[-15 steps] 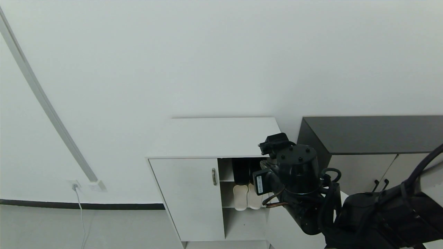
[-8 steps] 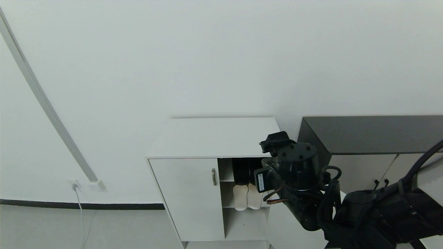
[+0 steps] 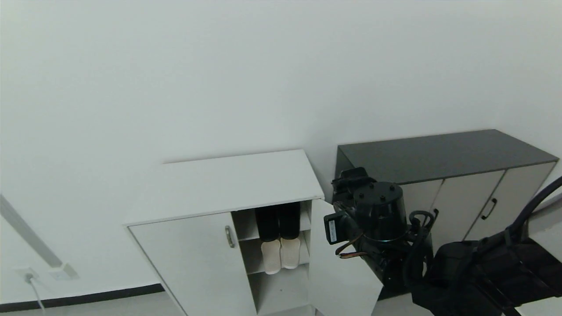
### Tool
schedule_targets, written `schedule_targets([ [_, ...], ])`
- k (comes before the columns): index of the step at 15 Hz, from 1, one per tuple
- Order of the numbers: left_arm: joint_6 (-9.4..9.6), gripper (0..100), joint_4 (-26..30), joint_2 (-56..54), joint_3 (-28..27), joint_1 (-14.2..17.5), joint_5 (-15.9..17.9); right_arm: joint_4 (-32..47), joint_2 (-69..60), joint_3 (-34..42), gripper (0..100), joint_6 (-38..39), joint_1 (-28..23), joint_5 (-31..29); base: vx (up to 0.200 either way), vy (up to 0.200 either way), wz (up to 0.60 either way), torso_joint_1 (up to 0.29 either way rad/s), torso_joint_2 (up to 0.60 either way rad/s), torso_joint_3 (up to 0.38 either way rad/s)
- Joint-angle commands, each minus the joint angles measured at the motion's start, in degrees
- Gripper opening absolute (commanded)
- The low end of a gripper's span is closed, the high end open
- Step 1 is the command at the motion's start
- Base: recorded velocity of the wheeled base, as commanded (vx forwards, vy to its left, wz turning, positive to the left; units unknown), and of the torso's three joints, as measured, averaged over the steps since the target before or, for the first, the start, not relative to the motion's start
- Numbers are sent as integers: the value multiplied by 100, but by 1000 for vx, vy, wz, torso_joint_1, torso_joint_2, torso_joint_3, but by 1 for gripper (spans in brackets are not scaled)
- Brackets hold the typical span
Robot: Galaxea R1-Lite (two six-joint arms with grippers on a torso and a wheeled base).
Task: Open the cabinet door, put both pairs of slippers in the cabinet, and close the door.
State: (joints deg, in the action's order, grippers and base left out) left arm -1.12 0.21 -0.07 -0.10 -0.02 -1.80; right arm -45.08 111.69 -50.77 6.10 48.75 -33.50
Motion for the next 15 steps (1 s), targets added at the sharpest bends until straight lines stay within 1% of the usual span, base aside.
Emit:
schedule_targets([
  [1,-2,0,-3,7,10,2,-4,-9,11,-3,0,-3,-50,1,0,0,0,0,0,0],
  [8,-2,0,6,7,1,2,-4,-27,37,-3,0,-21,-59,-7,0,0,0,0,0,0],
  [15,-2,0,-3,7,10,2,5,-18,90,-3,0,-29,-103,-7,-200,0,0,2,0,-2],
])
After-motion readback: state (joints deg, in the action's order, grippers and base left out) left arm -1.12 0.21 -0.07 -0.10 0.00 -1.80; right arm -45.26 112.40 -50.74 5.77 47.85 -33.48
